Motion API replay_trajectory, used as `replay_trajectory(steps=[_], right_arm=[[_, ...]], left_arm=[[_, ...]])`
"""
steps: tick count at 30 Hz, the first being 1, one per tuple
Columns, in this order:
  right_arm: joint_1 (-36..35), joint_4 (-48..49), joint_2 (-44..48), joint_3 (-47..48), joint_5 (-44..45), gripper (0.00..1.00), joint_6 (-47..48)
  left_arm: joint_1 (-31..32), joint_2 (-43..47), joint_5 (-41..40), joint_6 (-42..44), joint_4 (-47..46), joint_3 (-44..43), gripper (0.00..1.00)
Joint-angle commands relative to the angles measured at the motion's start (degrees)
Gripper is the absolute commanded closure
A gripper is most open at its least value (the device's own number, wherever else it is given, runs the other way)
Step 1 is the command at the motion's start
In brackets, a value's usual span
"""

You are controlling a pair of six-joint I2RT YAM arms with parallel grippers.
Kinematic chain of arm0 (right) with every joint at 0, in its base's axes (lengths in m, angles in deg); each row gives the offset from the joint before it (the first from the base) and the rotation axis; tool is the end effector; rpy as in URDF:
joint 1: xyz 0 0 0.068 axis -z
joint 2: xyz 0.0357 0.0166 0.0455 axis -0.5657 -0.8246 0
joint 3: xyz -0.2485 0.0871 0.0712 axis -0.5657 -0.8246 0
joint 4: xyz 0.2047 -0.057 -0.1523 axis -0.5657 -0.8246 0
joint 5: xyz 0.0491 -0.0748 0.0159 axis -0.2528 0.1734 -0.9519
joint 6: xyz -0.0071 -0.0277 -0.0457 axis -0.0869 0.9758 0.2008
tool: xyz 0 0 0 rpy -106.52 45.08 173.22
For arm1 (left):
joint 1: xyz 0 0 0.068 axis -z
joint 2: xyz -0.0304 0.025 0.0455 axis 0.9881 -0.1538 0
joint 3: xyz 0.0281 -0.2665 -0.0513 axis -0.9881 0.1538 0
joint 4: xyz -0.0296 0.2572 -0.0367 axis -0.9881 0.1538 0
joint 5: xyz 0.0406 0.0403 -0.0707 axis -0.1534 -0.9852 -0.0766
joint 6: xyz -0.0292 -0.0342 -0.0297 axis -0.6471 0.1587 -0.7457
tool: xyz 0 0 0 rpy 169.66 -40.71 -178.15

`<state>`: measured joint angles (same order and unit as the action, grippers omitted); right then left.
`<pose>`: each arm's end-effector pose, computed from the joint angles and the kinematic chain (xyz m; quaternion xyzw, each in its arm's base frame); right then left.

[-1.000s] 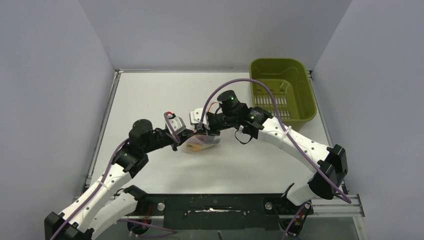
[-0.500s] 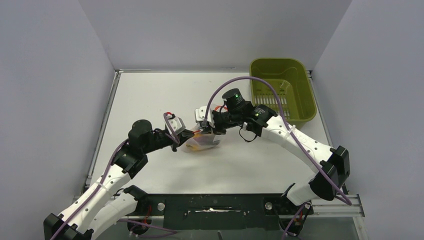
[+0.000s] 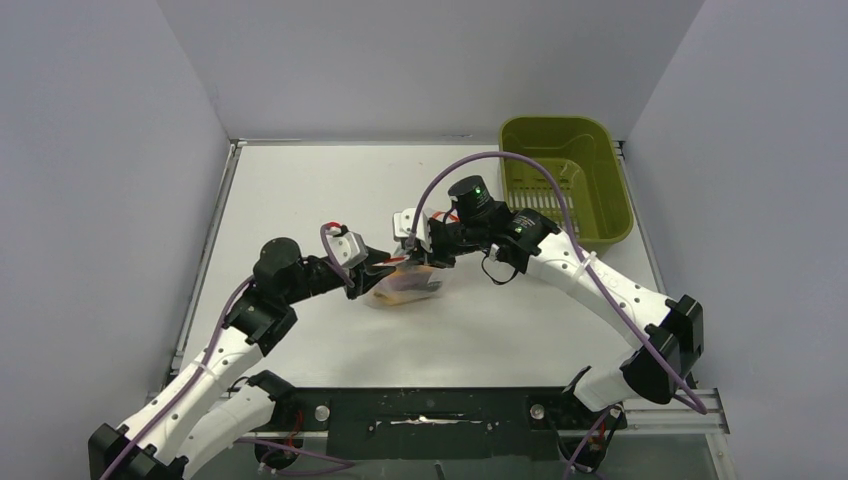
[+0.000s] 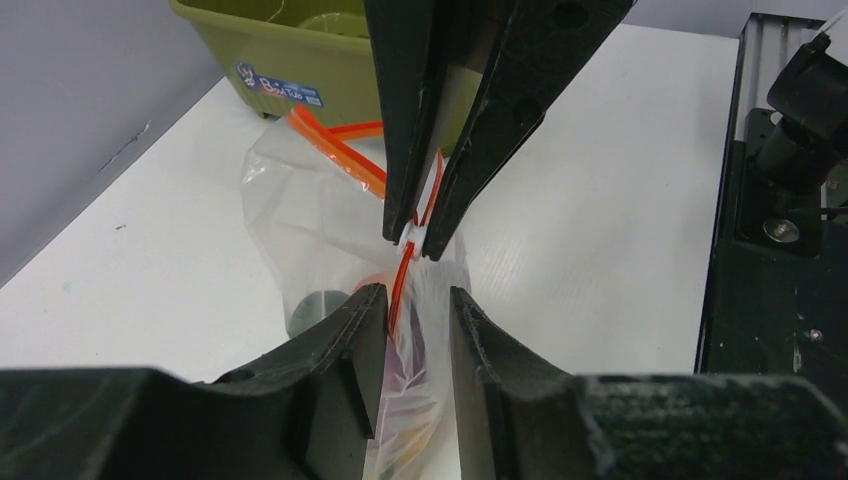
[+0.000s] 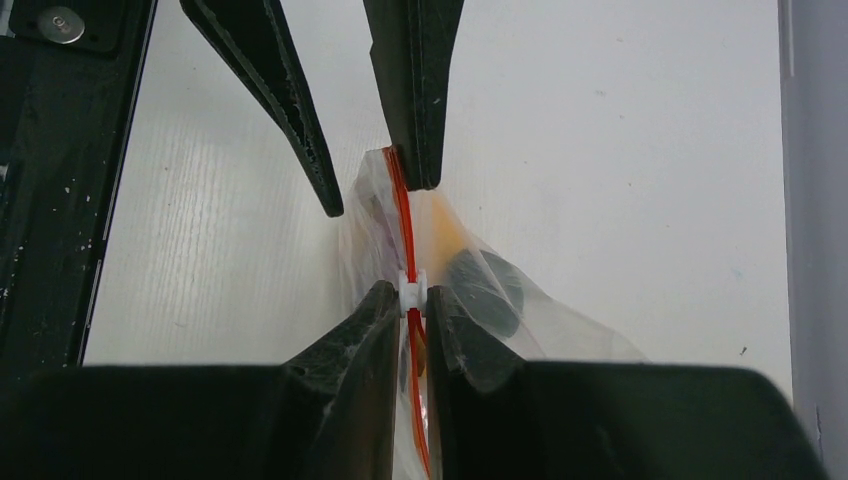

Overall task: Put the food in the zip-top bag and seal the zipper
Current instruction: Zip the zipper food storage bag at the center of the board.

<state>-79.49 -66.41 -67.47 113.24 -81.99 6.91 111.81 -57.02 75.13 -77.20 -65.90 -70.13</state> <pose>0.2117 0.2395 0.3488 -0.6595 0.5712 0.2839 0.3977 0.1537 -0.1140 0.3119 0.4157 0.6124 -0.3383 0.5811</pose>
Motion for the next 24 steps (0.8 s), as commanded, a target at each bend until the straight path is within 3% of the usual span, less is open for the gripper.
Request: replay_trajectory(steps=[1,14,16,18,24], right_arm=[[-0.21,2.77,1.81,2.15,-0.12,1.0,-1.79],[-0.75,3.31,-0.09,3.39,-1.25,1.0,-1.84],[-0.71,2.69,-0.37,3.6,-1.42,1.0,-1.55],[-0.68,2.43,-0.58,3.86,-1.6,1.0,-1.32],[0.78,1.31,-0.86,3.78,-1.75,1.0,-1.08]], left_arm=[[0.0,-2.17,3.36,0.37,-6.34,-1.51,0.71],[0.02,-4.78,3.79,0.42,-10.19,0.59,0.78],[0.01,-5.26,4.16,0.36,-10.94,0.67,0.83],[0.02,-5.77,5.03,0.53,-11.29,0.52,1.0],[-0.69,-6.14,5.39,1.09,-10.36,-0.64,1.0]])
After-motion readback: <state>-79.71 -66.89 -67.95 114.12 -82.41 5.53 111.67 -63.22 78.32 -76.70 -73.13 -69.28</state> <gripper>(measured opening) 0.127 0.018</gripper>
